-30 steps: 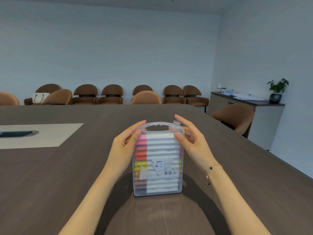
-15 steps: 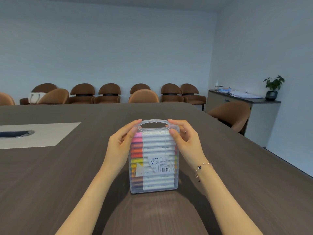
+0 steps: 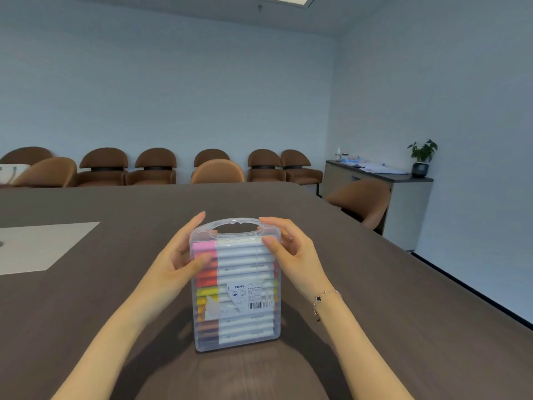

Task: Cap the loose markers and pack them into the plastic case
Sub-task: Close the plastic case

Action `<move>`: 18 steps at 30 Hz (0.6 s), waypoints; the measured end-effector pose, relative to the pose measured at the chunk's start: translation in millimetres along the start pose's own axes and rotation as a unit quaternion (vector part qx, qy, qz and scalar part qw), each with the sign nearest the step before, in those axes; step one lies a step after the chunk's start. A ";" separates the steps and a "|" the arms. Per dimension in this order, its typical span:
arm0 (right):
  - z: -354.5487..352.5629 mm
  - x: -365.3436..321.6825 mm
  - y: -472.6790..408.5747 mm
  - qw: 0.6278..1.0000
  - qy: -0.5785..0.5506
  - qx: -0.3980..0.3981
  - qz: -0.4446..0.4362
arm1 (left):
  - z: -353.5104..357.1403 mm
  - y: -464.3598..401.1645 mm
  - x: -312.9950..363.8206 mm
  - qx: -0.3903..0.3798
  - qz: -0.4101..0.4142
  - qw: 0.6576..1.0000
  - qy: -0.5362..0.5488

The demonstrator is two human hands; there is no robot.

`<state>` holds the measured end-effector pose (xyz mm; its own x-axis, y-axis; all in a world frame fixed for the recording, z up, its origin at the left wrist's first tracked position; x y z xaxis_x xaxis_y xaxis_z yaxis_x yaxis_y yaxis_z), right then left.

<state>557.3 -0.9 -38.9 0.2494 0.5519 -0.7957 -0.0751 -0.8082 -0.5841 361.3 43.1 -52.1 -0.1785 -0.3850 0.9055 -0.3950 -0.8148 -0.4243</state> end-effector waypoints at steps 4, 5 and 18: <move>-2.1 8.2 0.1 0.998 0.035 -0.032 0.048 | 1.3 2.5 -23.0 -0.074 -0.040 0.996 -0.006; -2.2 18.0 2.4 0.994 0.045 -0.057 0.086 | 3.0 2.8 -27.6 -0.086 -0.045 0.995 -0.016; -91.1 5.0 94.2 0.959 0.132 0.054 0.245 | 103.7 -4.1 -11.4 0.045 -0.010 0.994 0.102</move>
<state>639.4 -92.9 -83.3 0.3942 0.0287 -0.9186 -0.3410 -0.9236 -0.1752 458.4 5.9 -61.3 -0.3530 -0.2797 0.8928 -0.3205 -0.8604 -0.3963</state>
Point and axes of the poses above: each hand's wrist, its own y-axis away from the middle knuckle, its own z-axis out of the palm, x = y × z, the point moved 6 cm from there along -y, towards the middle knuckle, and after that the axes turned 5 degrees about y, right-handed, at the moved point
